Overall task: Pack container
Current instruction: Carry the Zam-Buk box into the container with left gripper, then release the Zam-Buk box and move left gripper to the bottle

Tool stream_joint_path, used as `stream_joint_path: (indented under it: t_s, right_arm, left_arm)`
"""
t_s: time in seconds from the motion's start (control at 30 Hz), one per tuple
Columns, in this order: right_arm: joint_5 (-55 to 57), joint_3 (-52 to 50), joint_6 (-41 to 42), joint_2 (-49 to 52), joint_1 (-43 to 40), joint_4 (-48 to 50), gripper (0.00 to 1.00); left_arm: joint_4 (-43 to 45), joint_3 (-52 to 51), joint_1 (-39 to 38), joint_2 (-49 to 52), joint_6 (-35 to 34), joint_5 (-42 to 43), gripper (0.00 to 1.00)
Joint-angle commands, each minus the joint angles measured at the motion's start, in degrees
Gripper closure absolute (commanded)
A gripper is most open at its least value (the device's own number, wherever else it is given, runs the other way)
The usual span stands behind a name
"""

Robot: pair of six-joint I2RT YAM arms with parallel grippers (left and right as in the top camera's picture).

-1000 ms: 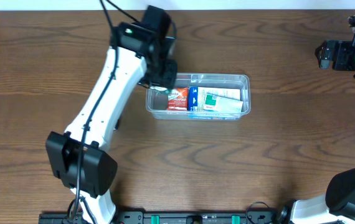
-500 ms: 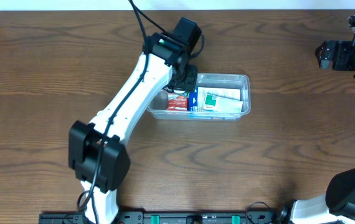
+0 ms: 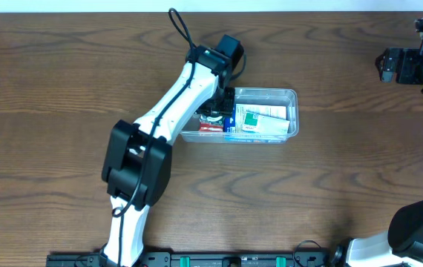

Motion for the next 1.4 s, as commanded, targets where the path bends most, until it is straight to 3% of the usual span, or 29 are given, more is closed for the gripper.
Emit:
stream_joint_path:
  t_s: [0.0,0.37,0.4,0.47,0.5,0.93,1.13,1.37]
  right_arm:
    - [-0.4,0.5,0.6,-0.1,-0.3,0.0,0.01]
    - [-0.4,0.5,0.7,-0.1,-0.3,0.0,0.01]
    - [-0.4,0.5,0.7,-0.1,-0.3,0.0,0.01]
    - [-0.4,0.5,0.7,-0.1,-0.3,0.0,0.01]
    - [-0.4,0.5,0.7,-0.1,-0.3,0.0,0.01]
    - [-0.4,0.5,0.7,-0.1,-0.3,0.0,0.01]
    - [-0.4,0.5,0.6,-0.1,-0.3,0.0,0.01]
    - [-0.4,0.5,0.6,-0.1,-0.3,0.0,0.01]
  left_arm:
    - [0.6,-0.3,0.2,2.1,-1.8,-0.9,0.41]
    - [1.7,-0.3,0.2,4.0,-3.3,-0.9,0.39]
    - [1.7,-0.3,0.2,4.0,-3.3,-0.9,0.34]
    - [1.9,-0.3,0.2,4.0,-3.3,-0.9,0.04]
    - [1.9,-0.3,0.2,4.0,-3.3,-0.9,0.02]
    - [0.4,0.7,0.2,-1.1,-3.0,-0.8,0.02]
    - [-1.4,0.7,0.2,-9.2,-1.5,-0.8,0.02]
    - [-8.9,0.7,2.2,-21.1,6.1,-0.9,0.02]
